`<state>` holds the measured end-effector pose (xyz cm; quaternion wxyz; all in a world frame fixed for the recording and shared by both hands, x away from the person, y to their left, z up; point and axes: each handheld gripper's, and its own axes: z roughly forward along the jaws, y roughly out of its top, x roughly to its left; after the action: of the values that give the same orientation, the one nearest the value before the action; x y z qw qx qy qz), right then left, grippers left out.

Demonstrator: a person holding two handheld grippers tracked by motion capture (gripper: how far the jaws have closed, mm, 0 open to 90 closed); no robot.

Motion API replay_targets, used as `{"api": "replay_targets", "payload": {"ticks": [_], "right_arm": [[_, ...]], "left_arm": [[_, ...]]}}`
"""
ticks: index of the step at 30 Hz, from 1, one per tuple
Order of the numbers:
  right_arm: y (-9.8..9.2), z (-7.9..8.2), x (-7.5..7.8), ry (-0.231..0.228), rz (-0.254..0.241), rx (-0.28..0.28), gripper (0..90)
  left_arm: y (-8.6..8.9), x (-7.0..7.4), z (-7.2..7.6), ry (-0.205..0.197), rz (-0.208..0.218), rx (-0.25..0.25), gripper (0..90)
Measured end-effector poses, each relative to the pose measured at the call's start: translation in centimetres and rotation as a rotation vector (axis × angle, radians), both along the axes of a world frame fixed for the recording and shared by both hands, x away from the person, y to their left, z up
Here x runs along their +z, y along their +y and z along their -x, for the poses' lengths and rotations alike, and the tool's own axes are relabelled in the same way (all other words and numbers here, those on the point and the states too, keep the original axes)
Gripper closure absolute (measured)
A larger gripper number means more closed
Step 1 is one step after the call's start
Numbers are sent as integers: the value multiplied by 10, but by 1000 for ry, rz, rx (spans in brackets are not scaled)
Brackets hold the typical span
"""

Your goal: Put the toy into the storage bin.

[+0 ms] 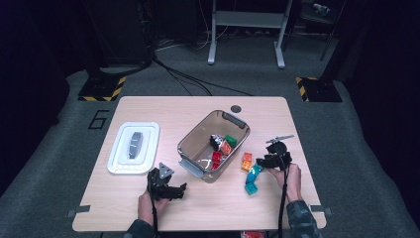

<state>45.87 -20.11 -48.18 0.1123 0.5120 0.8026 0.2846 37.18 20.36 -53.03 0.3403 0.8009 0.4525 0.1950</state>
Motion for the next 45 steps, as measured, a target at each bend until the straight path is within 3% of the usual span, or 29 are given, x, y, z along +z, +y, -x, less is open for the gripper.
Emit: {"api": "replay_targets", "payload": {"ticks": [10, 18, 24, 33, 41, 45], "right_arm": [[7, -5, -8, 21, 41, -1, 602], [9, -6, -11, 23, 30, 7, 618], [9, -8, -12, 34, 5, 6, 549], [10, -10, -13, 32, 20, 17, 623], [13, -11, -13, 37, 18, 30, 516], [14, -12, -14, 42, 27, 27, 536]], "left_arm": [[0, 0, 0, -1, 0, -1, 51], [0, 0, 0, 1, 0, 0, 51], [0, 0, 0, -2, 0, -1, 51], [0, 0, 0, 0, 0, 0, 51], [0, 0, 0, -2, -4, -3, 51], [0, 0, 0, -2, -5, -3, 51]]}}
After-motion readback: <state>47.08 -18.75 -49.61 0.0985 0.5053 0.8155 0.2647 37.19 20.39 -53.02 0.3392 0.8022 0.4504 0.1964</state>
